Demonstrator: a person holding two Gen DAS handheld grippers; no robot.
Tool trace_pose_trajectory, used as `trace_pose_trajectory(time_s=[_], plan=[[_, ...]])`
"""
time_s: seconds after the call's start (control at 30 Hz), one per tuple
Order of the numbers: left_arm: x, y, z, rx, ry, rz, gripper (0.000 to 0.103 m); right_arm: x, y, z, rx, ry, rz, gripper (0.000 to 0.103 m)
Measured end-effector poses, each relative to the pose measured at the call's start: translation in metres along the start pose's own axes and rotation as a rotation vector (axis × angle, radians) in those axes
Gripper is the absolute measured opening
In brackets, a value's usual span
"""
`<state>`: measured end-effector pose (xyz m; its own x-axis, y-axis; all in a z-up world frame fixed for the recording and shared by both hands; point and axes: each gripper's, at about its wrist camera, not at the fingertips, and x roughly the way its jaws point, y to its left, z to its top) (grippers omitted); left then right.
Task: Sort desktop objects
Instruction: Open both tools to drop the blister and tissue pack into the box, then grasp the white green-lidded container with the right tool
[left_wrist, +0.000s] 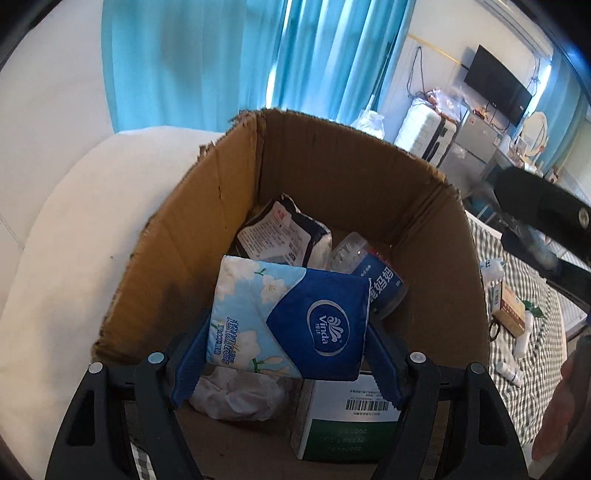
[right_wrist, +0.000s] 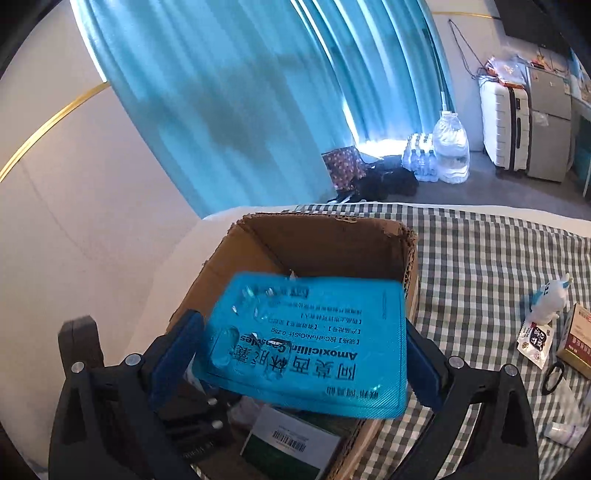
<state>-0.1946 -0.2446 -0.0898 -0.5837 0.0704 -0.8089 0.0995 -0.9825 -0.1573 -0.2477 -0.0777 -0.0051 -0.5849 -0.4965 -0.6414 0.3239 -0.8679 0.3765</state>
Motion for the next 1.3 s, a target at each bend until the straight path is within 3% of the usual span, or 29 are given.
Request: trace_pose_trajectory(time_s=[0.07,0.17,0.23,0.33,0.53,0.7,0.8,1.03,1.17,1.3], plan=[[-0.001,-0.004,-0.001,0.001,0.005,0.002,0.084,-0.002,0.001,-0.002,-0.002,-0.003,-0.014,0.099],[-0.005,-0.008,-0.002,-0.008,0.016,0.052,0.101,-0.009,0.002,-0.001,0.001,-0.004,-0.019,0.101],[-0.008,-0.009,-0.003,-0.014,0.029,0.098,0.102,-0.021,0.002,-0.002,0.002,-0.015,-0.018,0.101],[-0.018,-0.009,-0.002,-0.013,0.044,0.1,0.102,-0.043,0.005,-0.002,-0.005,-0.045,-0.021,0.101],[-0.068,-0.035,-0.005,0.012,-0.042,0.084,0.102,-0.109,0.005,-0.006,-0.031,-0.138,-0.057,0.101],[-0.109,-0.078,-0.006,0.038,-0.126,0.035,0.103,-0.173,-0.01,-0.016,-0.029,-0.226,-0.12,0.101],[-0.134,-0.111,-0.012,0.074,-0.19,0.006,0.103,-0.214,-0.026,-0.024,-0.013,-0.293,-0.161,0.103],[-0.159,-0.173,-0.032,0.09,-0.258,-0.064,0.103,-0.292,-0.076,-0.054,0.03,-0.402,-0.276,0.103],[-0.141,-0.211,-0.042,0.08,-0.237,-0.093,0.103,-0.321,-0.121,-0.078,0.082,-0.428,-0.395,0.103],[-0.11,-0.249,-0.054,0.123,-0.191,-0.124,0.103,-0.325,-0.165,-0.097,0.112,-0.413,-0.517,0.103]])
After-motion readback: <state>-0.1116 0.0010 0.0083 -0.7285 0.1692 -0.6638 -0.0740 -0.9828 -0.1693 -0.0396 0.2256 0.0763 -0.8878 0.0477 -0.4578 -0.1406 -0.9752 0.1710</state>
